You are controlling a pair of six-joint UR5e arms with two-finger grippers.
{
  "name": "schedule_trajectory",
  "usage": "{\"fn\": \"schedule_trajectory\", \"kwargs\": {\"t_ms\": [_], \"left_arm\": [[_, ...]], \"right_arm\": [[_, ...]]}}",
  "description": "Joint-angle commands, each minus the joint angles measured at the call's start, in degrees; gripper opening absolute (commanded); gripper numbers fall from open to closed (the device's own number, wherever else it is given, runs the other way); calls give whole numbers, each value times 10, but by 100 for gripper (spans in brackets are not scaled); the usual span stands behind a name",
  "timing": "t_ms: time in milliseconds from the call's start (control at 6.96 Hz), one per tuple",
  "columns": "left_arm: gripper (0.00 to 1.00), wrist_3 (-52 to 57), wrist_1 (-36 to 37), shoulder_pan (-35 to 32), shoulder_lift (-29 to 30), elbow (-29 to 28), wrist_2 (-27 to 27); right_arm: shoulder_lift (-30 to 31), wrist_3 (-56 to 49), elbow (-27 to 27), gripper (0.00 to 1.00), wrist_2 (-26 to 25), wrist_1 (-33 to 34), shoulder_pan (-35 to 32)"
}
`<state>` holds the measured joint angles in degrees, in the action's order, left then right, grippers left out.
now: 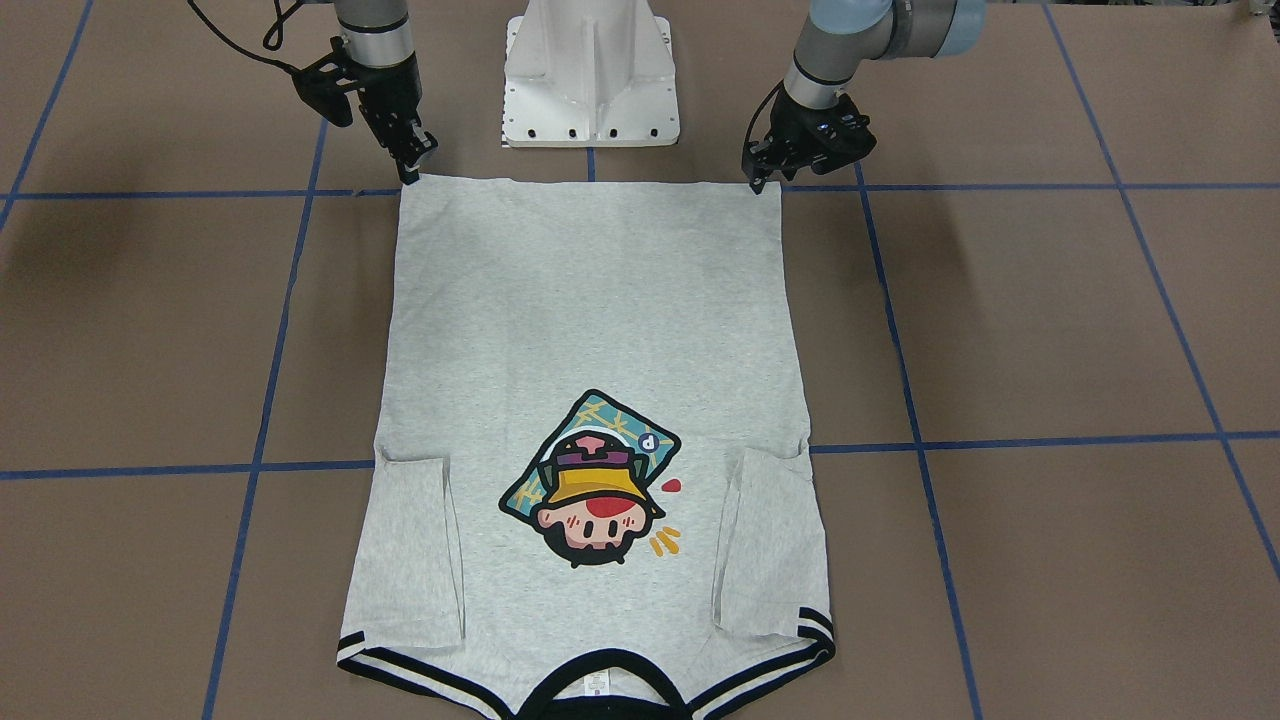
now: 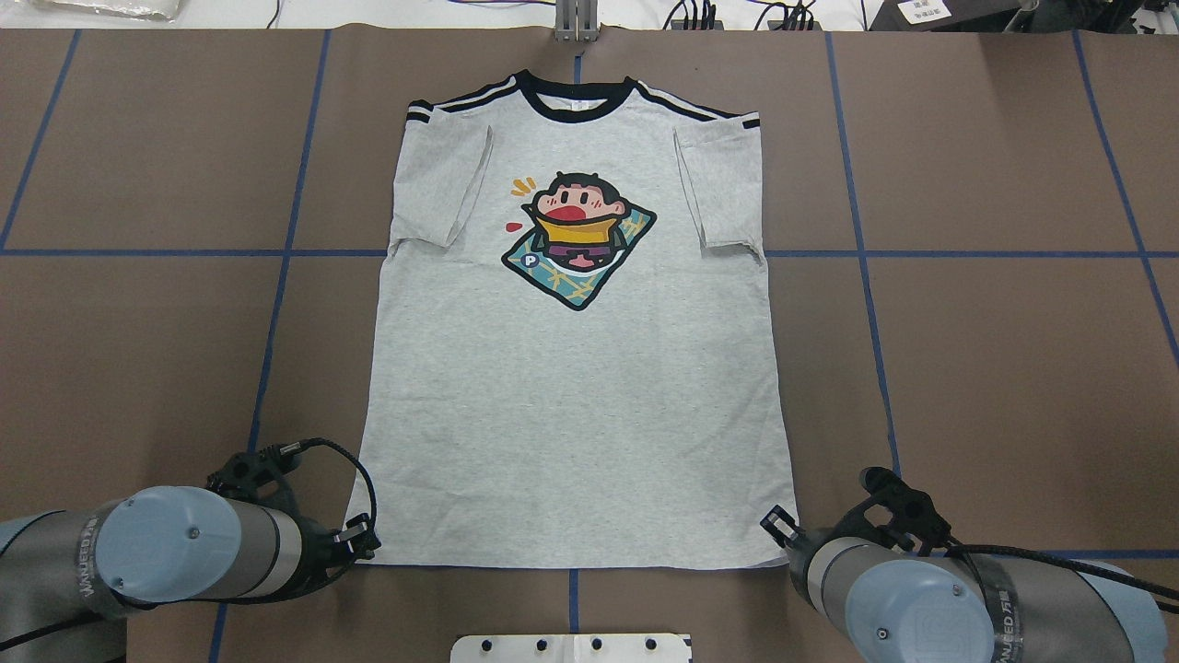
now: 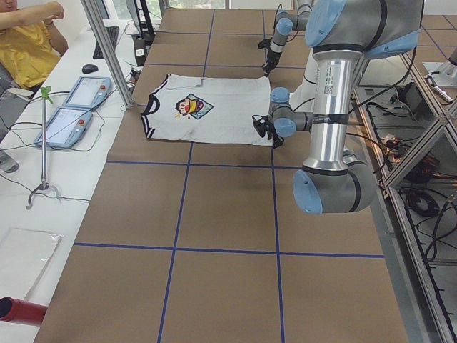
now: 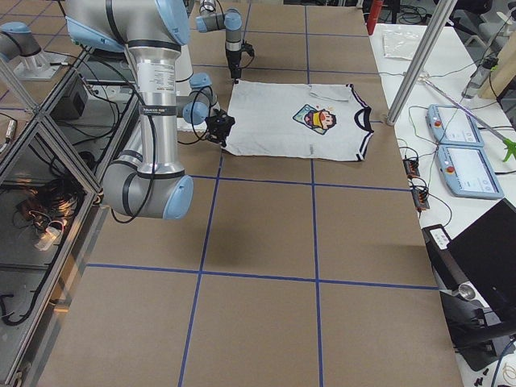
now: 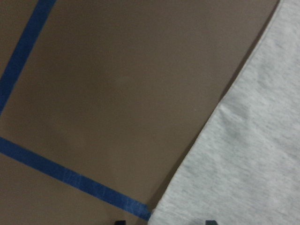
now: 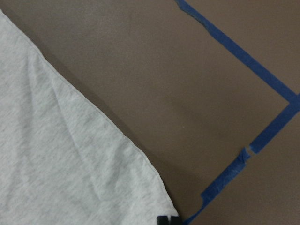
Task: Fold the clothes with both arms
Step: 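Close both grippers on the two hem corners nearest the robot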
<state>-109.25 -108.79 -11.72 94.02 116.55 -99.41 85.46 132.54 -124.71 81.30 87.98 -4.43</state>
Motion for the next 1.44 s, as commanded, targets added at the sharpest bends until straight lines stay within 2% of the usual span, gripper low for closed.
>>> {"fn": "schedule_trajectory", "kwargs": {"t_ms": [0, 287, 718, 1292], "left_arm": [[0, 0, 0, -1, -1, 1, -1], [0, 0, 0, -2, -1, 9, -1], [0, 0, 16, 2, 3, 76, -2], [0, -43, 17, 49, 1, 114, -1]], "right_arm": [[1, 0, -1, 0, 0, 0, -2], [0, 0, -1, 0, 0, 0, -5], [6, 0, -5, 0, 1, 0, -3], [55, 2, -54, 0, -12, 0, 53]]}}
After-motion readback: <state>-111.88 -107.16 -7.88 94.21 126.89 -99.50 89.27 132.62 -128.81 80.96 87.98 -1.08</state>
